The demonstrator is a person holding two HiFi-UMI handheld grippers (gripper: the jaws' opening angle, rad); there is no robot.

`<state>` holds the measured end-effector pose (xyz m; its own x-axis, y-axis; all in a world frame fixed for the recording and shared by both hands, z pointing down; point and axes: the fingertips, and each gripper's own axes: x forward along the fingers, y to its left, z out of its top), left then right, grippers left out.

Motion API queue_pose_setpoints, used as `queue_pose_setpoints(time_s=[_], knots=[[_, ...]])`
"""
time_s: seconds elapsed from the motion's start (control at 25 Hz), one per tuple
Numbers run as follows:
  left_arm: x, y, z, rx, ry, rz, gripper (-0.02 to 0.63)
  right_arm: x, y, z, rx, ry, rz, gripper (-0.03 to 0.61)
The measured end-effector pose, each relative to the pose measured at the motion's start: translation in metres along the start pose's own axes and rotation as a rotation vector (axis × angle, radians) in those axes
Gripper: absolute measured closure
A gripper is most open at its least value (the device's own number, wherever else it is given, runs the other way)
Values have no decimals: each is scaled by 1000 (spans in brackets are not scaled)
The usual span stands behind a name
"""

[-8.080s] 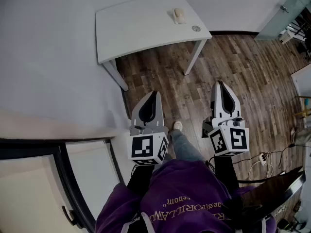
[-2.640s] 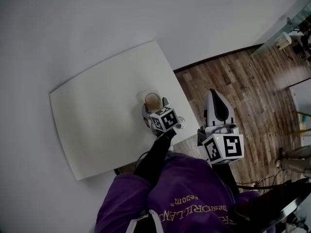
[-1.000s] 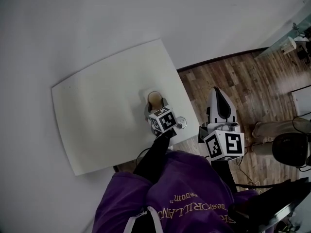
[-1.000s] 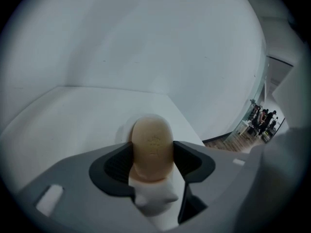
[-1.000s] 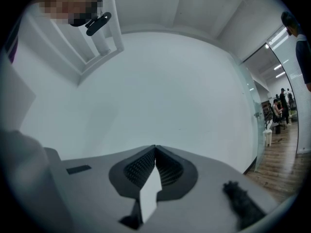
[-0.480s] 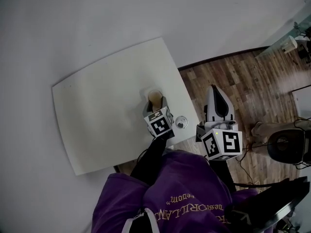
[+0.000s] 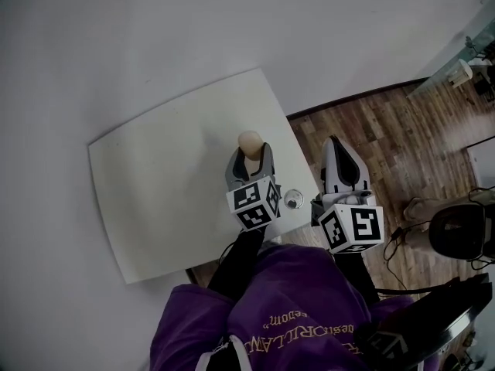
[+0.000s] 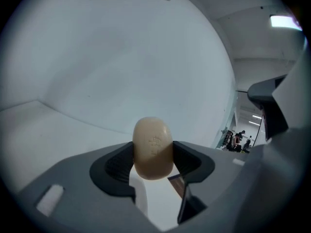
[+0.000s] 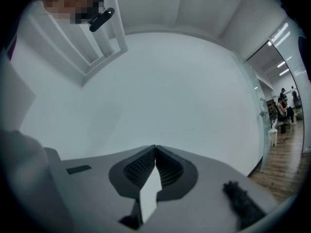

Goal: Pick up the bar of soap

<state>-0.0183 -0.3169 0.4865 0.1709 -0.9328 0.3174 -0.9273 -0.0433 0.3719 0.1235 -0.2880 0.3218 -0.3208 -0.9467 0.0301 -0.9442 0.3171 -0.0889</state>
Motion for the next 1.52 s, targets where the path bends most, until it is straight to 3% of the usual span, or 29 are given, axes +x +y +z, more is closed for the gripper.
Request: queue_pose_setpoints(time_s=[0.4,0.76,1.16,1.52], knots=[[-44,-53,104,225,-293,-158,354,1,15,17,-20,-42,35,572],[-93,-79,173,295,-524,-219,354,-2,26,46,-84,-122,62,572],[-130,-80,197,383,-616,-234,354,-15,43,64,-152,-191,78,572],[-132,-85,196,398,-615,-251,354,-18,48,72,-182,-207,92,572]])
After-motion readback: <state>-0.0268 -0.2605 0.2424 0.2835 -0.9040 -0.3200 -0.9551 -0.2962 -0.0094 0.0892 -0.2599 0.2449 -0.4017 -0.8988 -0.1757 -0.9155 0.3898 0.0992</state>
